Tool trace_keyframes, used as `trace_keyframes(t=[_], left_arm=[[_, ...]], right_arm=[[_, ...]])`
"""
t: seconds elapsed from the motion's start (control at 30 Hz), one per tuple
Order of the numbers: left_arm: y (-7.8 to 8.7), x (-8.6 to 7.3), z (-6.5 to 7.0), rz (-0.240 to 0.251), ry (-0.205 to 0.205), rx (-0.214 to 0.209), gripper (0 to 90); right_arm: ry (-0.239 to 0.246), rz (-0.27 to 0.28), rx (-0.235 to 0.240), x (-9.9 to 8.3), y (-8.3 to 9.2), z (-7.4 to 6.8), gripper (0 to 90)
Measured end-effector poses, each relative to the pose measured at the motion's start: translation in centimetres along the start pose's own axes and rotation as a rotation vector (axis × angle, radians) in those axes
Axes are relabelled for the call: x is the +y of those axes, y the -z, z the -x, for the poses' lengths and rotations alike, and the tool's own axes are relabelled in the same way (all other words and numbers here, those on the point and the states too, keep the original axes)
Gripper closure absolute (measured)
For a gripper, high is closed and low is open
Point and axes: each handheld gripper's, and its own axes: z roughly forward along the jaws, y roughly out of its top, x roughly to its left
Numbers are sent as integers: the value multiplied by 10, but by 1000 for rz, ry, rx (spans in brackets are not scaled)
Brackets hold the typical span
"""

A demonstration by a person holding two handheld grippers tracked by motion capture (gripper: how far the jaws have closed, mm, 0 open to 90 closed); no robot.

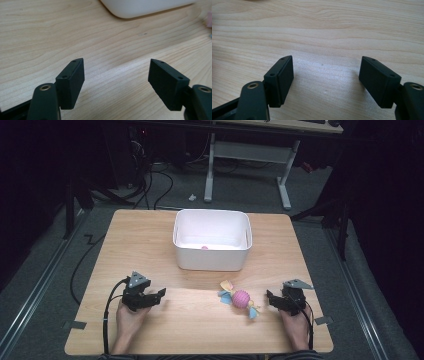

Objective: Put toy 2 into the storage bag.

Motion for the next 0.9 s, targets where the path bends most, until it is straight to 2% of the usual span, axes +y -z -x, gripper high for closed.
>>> trace_keyframes(t=[0.1,0.17,0.33,0.43,0.53,0.6,0.7,0.77,0.9], left_arm=[[-5,-3,0,-14,-1,13,296],[-9,-4,0,-22,-16,34,294],[-12,-5,1,-31,-15,47,294],[-14,-4,2,-35,-25,60,296],[-16,-3,7,-52,-69,94,293],[-16,-3,7,-54,-68,91,277],[-16,-3,7,-54,-62,99,262],[-16,-3,8,-54,-60,101,259],[-16,-3,8,-54,-59,102,259]], right_arm=[[10,-1,9,-1,1,-1,280],[10,-3,11,-1,1,-1,282],[18,5,21,-2,3,-2,319],[33,23,45,-2,4,-4,343],[31,43,73,-2,10,-6,350],[37,55,100,-1,14,-7,348],[41,72,116,-1,20,-9,316],[44,77,124,-1,26,-10,311],[66,75,173,3,34,-15,312]])
